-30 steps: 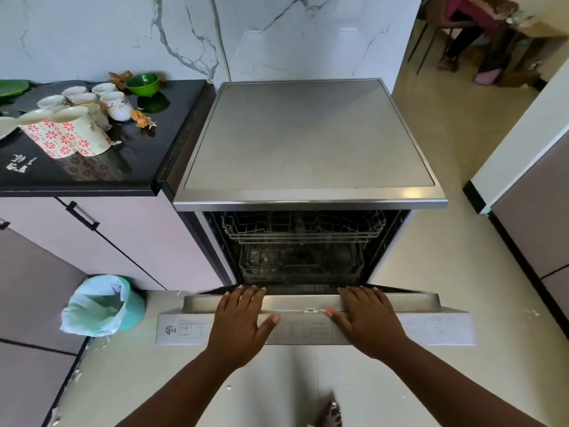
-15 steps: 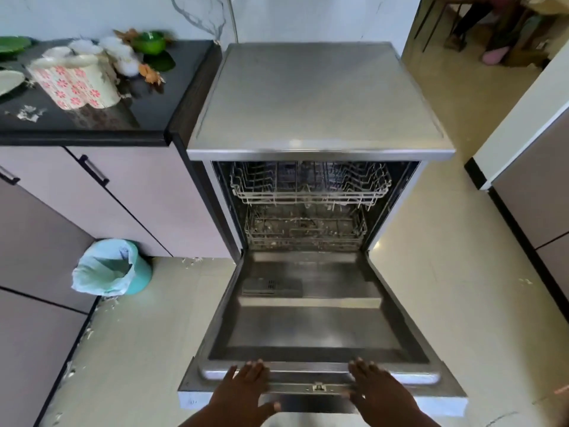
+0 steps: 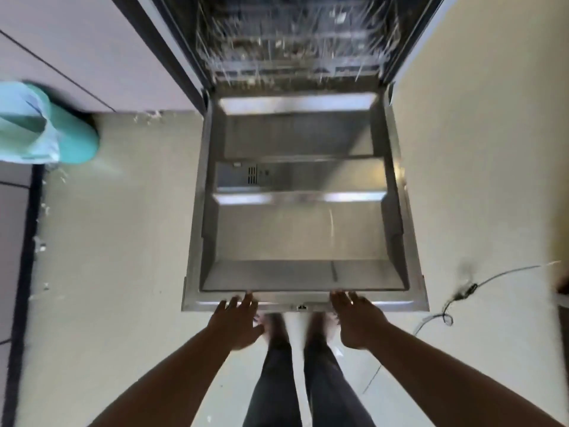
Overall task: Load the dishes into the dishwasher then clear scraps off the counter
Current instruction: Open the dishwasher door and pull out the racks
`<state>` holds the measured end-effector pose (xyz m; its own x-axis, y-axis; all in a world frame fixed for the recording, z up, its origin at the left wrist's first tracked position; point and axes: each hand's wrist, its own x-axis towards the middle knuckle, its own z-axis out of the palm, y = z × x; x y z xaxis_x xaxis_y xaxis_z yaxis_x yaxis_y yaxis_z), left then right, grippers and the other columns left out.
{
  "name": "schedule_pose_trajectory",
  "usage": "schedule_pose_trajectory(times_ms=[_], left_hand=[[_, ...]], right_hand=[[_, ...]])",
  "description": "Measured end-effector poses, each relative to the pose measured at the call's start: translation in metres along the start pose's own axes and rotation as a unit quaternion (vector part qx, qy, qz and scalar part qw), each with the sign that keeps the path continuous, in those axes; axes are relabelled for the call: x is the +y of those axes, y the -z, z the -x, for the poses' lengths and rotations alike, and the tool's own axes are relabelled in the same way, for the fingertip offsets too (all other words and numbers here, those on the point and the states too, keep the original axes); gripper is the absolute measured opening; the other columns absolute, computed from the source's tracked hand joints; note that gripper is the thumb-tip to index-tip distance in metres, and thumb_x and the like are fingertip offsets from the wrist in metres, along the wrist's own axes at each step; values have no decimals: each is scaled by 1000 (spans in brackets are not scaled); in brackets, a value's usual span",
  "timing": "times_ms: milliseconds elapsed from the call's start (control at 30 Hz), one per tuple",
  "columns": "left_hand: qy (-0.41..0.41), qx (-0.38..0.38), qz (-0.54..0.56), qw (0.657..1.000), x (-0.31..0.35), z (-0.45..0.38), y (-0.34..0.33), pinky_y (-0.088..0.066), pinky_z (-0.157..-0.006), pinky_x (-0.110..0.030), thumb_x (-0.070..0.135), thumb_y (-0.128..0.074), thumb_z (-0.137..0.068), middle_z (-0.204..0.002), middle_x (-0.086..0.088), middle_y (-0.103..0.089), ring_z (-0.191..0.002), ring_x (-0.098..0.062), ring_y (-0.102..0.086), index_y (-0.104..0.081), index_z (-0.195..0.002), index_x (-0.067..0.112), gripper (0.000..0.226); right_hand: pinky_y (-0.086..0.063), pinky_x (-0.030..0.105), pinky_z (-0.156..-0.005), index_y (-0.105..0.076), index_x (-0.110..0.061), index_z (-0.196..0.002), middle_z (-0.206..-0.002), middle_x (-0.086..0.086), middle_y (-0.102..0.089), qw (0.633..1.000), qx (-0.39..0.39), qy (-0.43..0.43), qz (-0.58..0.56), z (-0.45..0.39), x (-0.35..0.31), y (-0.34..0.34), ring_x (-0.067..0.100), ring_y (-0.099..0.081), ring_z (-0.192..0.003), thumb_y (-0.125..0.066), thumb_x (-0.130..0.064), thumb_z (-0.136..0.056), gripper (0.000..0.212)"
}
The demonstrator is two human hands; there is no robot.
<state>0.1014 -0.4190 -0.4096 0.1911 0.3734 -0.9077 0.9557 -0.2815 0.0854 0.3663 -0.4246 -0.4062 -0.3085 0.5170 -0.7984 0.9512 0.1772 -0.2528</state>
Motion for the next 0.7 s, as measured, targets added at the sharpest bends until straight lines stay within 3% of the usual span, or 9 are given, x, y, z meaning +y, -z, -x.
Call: schedule_pose_trajectory(times_ms=[67,167,333,467,600,700], left_hand=[[7,-14,5,1000,1,-25,-19,-9,-117,-44,61,-24,-96,-161,-3,7,-148,-26,-3,-3,-154,19,75],[14,-21,5,1000,-4,-54,-42,-8,-118,-45,60,-26,-96,-161,-1,9,-148,-27,0,0,-154,22,74],[25,-44,34,998,-4,-84,-57,-8,-118,-46,59,-26,-96,-161,2,10,-148,-28,5,2,-154,23,74],[38,-79,53,995,-2,-89,-49,-15,-117,-45,58,-26,-97,-162,0,2,-148,-27,-4,-2,-154,22,72],[47,-81,57,994,-2,-66,-21,-20,-115,-44,58,-27,-97,-160,-3,-14,-147,-26,-12,-14,-153,20,68],[46,-59,62,995,-8,-42,12,-20,-116,-44,57,-27,-98,-159,-2,-17,-146,-25,-13,-18,-152,21,66]], right_hand=[[-34,47,-108,-27,7,-145,-149,26,-32,1000,-11,-4,-15,-18,5,-20,45,-39,-132,-23,-31,-87,70],[-21,40,-116,-5,-7,-153,-160,14,-10,998,-67,-7,16,-46,19,-48,32,-19,-144,-39,-23,-93,71],[-21,43,-117,3,-17,-154,-162,6,5,990,-141,-19,25,-81,31,-61,28,-11,-147,-44,-19,-94,77],[-26,47,-114,-1,-17,-154,-162,5,-4,985,-168,-41,14,-88,27,-57,29,-17,-146,-43,-24,-96,72],[-36,43,-107,-13,-15,-152,-150,10,-34,985,-149,-79,-29,-74,24,-27,30,-37,-135,-47,-25,-95,67],[-34,41,-108,-16,-15,-151,-151,12,-33,986,-114,-104,-69,-56,28,10,30,-35,-137,-43,-25,-96,62]])
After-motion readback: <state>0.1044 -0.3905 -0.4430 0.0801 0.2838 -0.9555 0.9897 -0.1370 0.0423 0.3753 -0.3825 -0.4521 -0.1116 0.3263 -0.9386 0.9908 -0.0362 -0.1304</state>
